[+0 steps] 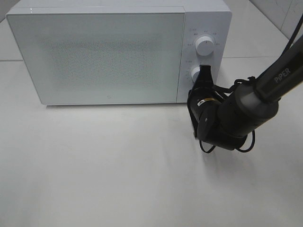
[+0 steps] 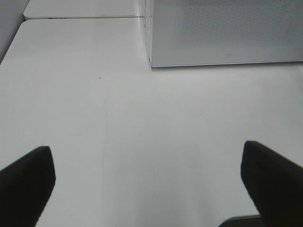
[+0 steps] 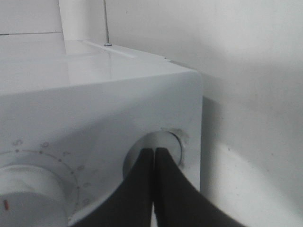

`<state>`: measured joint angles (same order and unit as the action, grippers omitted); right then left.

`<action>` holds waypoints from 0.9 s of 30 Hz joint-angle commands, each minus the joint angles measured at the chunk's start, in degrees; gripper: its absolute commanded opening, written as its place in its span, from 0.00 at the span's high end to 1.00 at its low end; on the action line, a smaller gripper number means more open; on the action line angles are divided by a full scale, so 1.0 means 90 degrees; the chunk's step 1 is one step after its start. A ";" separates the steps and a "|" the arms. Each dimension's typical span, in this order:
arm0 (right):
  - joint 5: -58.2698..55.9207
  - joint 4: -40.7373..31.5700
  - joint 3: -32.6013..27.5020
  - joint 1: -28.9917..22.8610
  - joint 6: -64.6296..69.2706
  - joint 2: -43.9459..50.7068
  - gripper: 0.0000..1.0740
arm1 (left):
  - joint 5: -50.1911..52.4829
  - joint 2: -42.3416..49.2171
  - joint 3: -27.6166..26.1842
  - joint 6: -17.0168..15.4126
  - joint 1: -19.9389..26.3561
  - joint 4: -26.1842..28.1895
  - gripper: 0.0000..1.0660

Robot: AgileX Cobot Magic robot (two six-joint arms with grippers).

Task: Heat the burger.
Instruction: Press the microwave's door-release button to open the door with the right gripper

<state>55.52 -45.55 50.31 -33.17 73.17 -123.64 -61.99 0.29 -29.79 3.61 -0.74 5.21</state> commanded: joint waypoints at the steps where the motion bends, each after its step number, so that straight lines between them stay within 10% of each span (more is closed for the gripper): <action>1: 0.0286 -0.0045 0.0146 0.0076 -0.0210 0.0013 1.00 | 0.0076 0.0038 0.0019 -0.0032 0.0025 0.0019 0.06; 27: 0.0834 -0.0083 0.1248 0.0248 -0.0777 -0.0414 1.00 | 0.0076 0.0038 0.0019 -0.0032 0.0025 0.0019 0.06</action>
<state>55.00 -53.86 56.78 -33.80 66.63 -127.08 -61.99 0.29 -29.79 3.61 -0.74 5.21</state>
